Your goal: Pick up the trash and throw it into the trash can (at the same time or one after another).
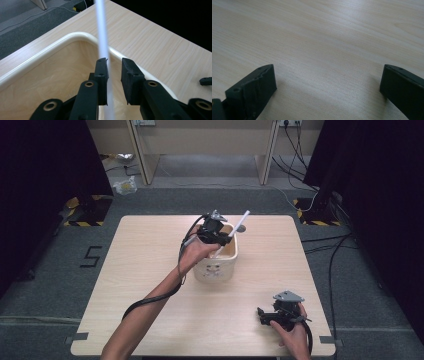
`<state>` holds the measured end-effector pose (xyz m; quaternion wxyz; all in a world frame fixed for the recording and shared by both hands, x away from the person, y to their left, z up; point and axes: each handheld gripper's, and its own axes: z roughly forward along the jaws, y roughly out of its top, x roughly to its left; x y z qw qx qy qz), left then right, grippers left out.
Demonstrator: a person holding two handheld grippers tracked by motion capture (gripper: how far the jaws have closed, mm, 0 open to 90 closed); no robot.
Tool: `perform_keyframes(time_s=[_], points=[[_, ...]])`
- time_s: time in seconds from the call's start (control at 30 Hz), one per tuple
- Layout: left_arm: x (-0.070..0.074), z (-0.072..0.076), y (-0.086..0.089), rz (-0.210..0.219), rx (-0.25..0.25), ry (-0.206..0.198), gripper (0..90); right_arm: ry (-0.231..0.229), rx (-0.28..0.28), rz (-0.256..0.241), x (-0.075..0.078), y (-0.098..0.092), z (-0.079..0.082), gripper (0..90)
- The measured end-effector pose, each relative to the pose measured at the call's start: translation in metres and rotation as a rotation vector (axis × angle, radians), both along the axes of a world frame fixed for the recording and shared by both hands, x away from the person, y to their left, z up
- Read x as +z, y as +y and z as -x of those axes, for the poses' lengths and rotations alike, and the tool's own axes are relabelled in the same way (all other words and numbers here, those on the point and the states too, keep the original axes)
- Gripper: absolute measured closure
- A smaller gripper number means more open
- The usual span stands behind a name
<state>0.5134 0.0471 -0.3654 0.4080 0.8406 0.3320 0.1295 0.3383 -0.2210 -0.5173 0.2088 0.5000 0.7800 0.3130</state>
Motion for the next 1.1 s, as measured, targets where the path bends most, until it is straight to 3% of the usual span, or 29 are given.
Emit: perform_keyframes(time_s=[0.17,0.7,1.1], points=[[0.003,0.002,0.002,0.007,0.002,-0.012,69.2,0.0,0.0,0.0,0.0,0.0,0.0,0.7],[0.018,0.016,0.024,0.061,0.023,-0.037,37.6,-0.001,0.001,0.001,0.0,0.0,0.0,0.7],[0.028,0.021,0.063,0.087,0.07,-0.063,28.5,-0.001,0.0,-0.002,0.0,0.0,0.0,0.7]])
